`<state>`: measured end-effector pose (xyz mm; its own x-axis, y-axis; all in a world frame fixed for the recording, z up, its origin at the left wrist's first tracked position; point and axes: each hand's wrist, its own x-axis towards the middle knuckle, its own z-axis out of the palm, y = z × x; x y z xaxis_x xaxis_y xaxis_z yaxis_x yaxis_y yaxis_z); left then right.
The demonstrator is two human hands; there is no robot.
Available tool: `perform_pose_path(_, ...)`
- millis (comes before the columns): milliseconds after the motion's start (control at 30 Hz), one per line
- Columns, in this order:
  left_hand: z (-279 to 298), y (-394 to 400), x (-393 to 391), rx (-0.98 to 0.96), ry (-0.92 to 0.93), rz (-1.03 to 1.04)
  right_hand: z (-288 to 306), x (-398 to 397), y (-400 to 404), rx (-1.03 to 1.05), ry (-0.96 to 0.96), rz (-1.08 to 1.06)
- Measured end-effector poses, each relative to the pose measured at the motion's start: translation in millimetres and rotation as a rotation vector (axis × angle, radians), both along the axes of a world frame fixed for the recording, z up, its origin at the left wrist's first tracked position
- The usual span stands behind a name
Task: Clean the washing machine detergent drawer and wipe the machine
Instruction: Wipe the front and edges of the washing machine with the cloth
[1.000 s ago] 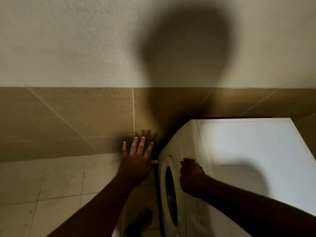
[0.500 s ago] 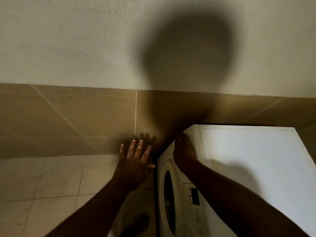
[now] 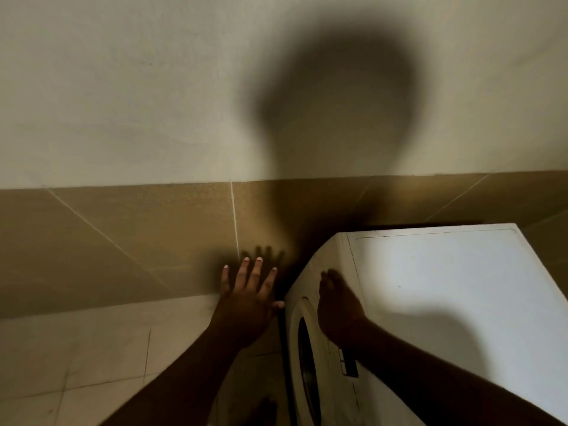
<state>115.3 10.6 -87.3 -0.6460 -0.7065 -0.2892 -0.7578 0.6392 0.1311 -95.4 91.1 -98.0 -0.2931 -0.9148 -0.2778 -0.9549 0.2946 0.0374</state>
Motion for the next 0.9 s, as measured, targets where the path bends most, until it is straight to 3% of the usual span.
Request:
perform_pose_path(33,4.6,-2.7,-3.0,-0.001,0.003,0.0,3.8,8.0,19.3,0.177,0.124,0.125)
perform_pose_path(100,15.8,-8.6,-9.7,-0.016,0.013,-0.026,-5.3,14.1,43.5,0.406,0.191,0.304)
perform_pose_path(133,17.8,-11.5,-12.5,-0.034,0.024,-0.048,0.6,12.2,40.9,0.433,0.243,0.344)
perform_pose_path(233,25.9,-20.6,-21.8,-0.034,0.031,-0.122,22.0,2.8,27.2,0.192,0.307,0.371)
perform_pose_path(400,31.5,-41.7,-44.2,-0.002,0.047,-0.253,43.1,-8.7,79.6,-0.094,0.193,0.268)
perform_pose_path(500,35.2,-52.1,-60.6,-0.006,0.018,-0.326,34.4,5.6,94.7,-0.141,0.129,0.146)
perform_pose_path(633,31.8,-63.9,-72.8,0.021,0.013,-0.533,25.9,26.1,39.3,-0.206,0.099,-0.177)
perform_pose_path(700,29.7,-77.6,-76.4,-0.015,0.028,-0.63,20.3,30.4,36.0,-0.188,0.108,-0.187)
perform_pose_path(900,29.4,-81.5,-83.7,-0.102,0.078,-0.828,13.5,67.7,120.9,-0.258,0.138,-0.397)
